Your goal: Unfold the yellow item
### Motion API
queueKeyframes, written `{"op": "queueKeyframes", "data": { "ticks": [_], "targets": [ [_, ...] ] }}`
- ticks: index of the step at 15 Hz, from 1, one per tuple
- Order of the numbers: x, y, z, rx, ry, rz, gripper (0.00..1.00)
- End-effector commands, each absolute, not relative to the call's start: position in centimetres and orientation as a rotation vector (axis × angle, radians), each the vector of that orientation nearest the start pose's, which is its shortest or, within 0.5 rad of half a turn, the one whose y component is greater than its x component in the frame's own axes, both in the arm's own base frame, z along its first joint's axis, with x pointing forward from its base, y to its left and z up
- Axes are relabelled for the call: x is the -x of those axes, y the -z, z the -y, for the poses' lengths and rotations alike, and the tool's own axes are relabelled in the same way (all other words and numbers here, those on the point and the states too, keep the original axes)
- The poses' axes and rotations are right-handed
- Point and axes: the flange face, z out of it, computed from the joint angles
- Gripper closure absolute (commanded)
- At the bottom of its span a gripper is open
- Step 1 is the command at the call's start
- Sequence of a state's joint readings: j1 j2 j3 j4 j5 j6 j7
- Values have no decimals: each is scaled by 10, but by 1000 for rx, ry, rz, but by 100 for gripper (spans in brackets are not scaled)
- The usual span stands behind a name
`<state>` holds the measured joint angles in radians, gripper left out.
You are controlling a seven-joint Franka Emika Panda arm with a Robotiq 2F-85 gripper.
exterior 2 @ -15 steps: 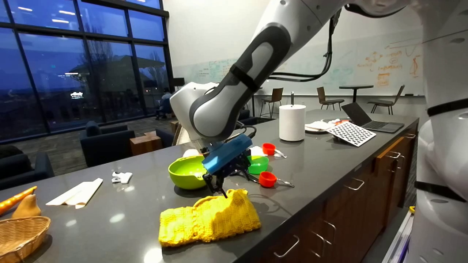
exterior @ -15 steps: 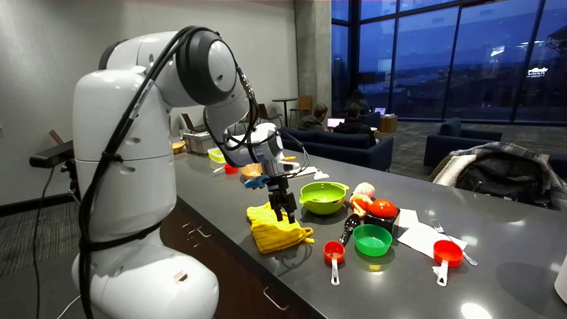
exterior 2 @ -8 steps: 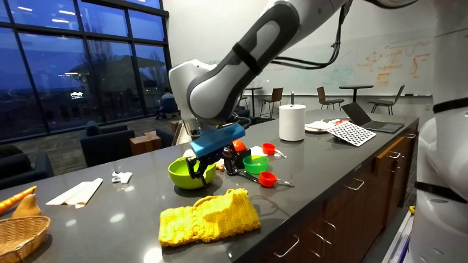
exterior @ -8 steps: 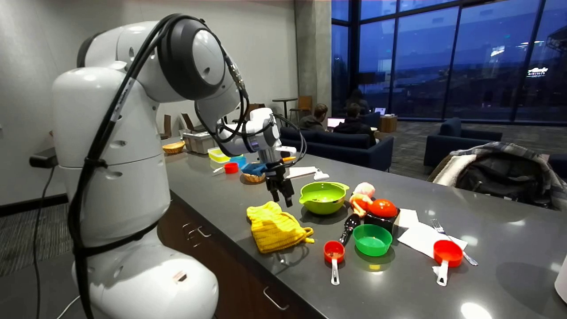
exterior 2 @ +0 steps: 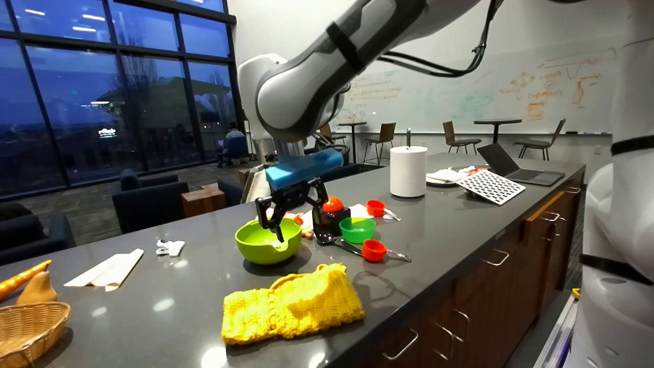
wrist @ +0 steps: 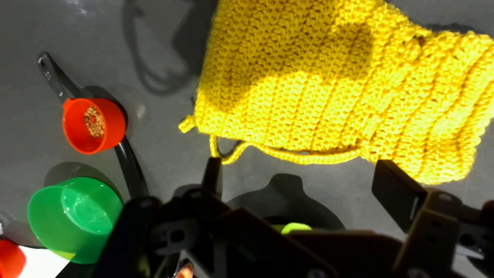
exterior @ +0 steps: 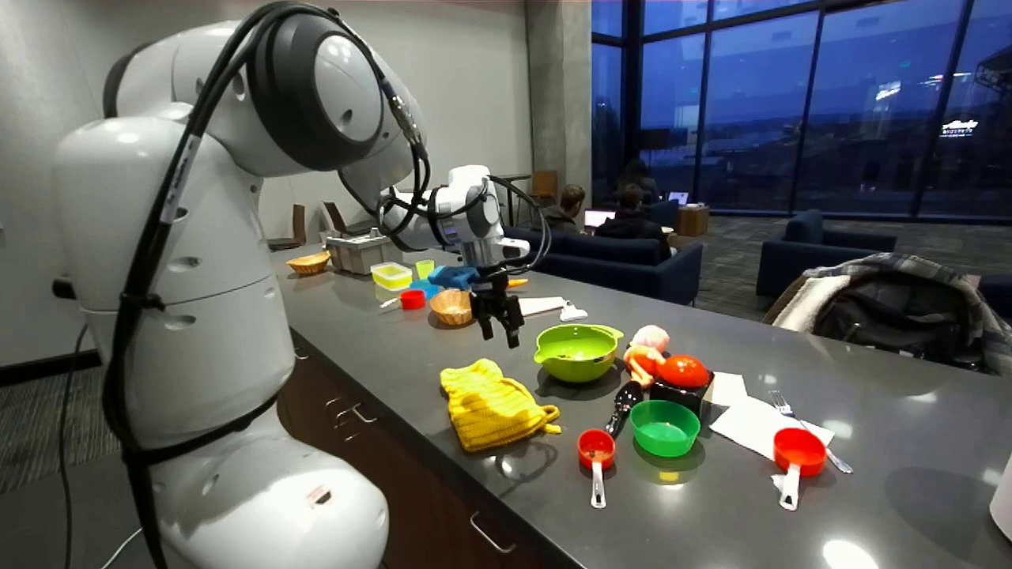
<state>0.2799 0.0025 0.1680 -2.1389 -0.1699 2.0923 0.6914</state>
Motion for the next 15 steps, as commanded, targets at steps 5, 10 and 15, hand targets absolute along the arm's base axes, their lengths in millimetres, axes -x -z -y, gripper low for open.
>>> {"op": "queueKeyframes", "data": {
  "ticks": [5, 10, 15],
  "targets": [
    [-476, -447, -187, 3289, 25, -332, 0],
    [-475, -478, -151, 3243, 31, -319, 0],
    [-475, -505, -110, 3220, -15, -294, 0]
  ]
}}
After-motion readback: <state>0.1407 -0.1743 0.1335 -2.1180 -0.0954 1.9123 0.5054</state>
